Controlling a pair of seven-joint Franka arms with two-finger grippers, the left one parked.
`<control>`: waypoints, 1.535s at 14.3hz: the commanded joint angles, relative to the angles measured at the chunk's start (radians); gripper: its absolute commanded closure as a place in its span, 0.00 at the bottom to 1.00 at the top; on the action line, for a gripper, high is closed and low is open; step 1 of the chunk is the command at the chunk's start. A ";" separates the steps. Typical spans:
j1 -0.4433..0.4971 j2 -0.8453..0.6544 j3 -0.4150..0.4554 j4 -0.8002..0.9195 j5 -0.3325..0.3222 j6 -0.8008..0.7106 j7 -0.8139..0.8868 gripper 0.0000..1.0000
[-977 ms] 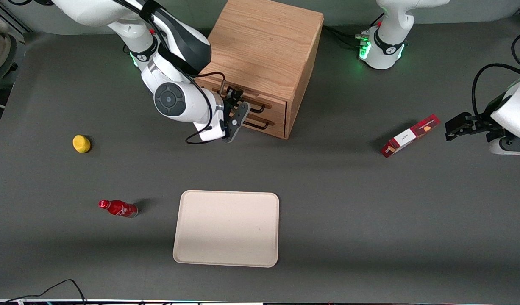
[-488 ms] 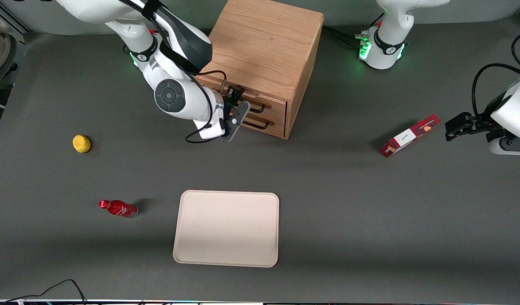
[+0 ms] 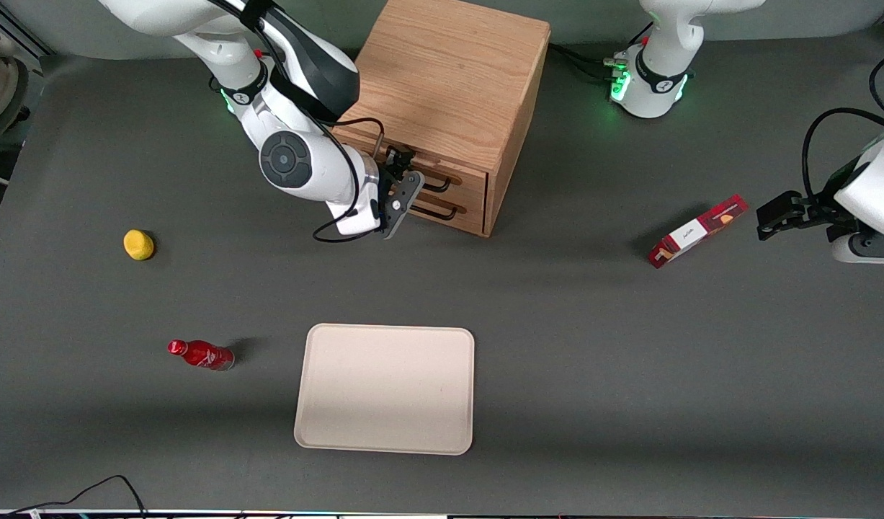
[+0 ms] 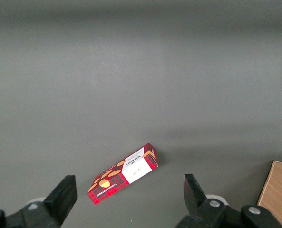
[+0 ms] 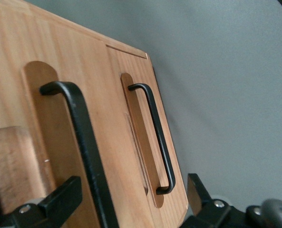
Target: Close top drawer
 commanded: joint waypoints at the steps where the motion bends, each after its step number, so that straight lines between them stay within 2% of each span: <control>1: -0.005 -0.028 0.004 0.072 0.048 -0.106 0.007 0.00; 8: -0.012 -0.056 0.000 0.132 0.036 -0.127 0.011 0.00; 11: -0.018 -0.140 -0.036 0.163 0.031 -0.170 0.014 0.00; 14: -0.013 -0.342 -0.172 0.164 0.020 -0.253 0.053 0.00; 16: -0.019 -0.416 -0.248 0.161 -0.053 -0.322 0.073 0.00; 17: -0.018 -0.435 -0.315 0.166 -0.084 -0.374 0.111 0.00; 20: -0.019 -0.530 -0.443 0.149 -0.095 -0.504 0.178 0.00; 22: -0.030 -0.597 -0.501 0.128 -0.165 -0.529 0.179 0.00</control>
